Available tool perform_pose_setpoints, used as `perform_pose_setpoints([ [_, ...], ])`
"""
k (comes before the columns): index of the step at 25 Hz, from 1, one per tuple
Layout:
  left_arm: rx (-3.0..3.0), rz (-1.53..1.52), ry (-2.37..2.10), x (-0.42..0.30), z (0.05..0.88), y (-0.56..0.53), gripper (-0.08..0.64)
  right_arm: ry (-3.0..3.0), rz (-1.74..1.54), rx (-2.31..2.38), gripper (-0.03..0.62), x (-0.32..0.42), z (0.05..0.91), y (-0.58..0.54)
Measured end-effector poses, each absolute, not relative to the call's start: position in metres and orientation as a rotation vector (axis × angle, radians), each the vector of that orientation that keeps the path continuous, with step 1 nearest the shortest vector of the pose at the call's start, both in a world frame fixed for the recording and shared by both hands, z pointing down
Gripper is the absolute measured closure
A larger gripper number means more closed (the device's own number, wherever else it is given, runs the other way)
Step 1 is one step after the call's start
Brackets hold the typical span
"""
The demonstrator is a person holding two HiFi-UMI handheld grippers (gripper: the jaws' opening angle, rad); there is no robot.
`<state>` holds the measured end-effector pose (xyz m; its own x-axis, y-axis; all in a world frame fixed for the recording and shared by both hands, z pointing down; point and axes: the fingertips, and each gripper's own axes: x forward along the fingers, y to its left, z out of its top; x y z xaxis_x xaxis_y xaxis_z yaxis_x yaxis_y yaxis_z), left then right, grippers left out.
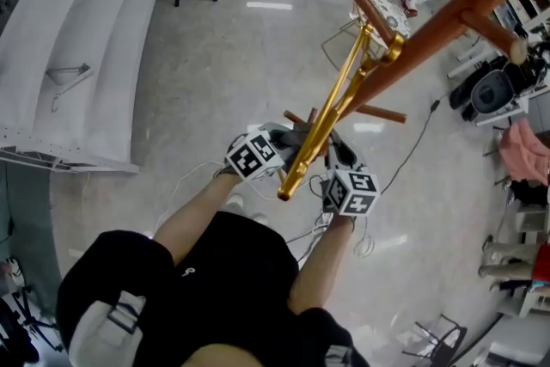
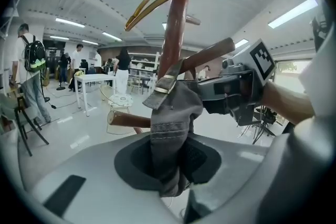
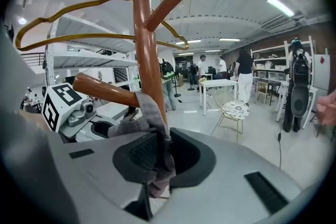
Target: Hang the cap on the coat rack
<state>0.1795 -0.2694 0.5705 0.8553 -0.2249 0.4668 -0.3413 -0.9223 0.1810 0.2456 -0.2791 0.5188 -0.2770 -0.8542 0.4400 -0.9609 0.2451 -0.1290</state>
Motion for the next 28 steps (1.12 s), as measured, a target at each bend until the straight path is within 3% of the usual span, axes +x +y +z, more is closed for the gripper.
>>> perform_pose_setpoints([
  [3,2.739,0.631,-0.411,0.176,0.575,-0.268,0.482,-2.252,0.602,1.667,0.546,0.239,0.52,-0.277],
  [8,2.722,0.625,-0.341,0.155,0.577,-0.264,0.369,-2.287,0.588,1.606,0.444,0.244,0.509,-0.268],
  [13,2.796,0.472,-0.235,0.127,0.534,-0.269,0.367,-2.314,0.536,1.632,0.448,0.277,0.487,-0.25],
  [16,2.859,0.29,-0.459,0.107,0.481,-0.307,0.367,-2.353,0.404,1.933,0.509,0.297,0.436,-0.26],
  [20,2.895,0.124,-0.702,0.097,0.422,-0.337,0.391,-2.392,0.157,2.115,0.571,0.306,0.392,-0.265],
  [25,2.873,-0.023,-0.905,0.093,0.384,-0.348,0.556,-2.432,0.078,2.176,0.587,0.292,0.368,-0.272],
  [28,2.888,-0.021,-0.896,0.102,0.384,-0.341,0.56,-2.405,0.07,2.152,0.598,0.283,0.37,-0.278],
])
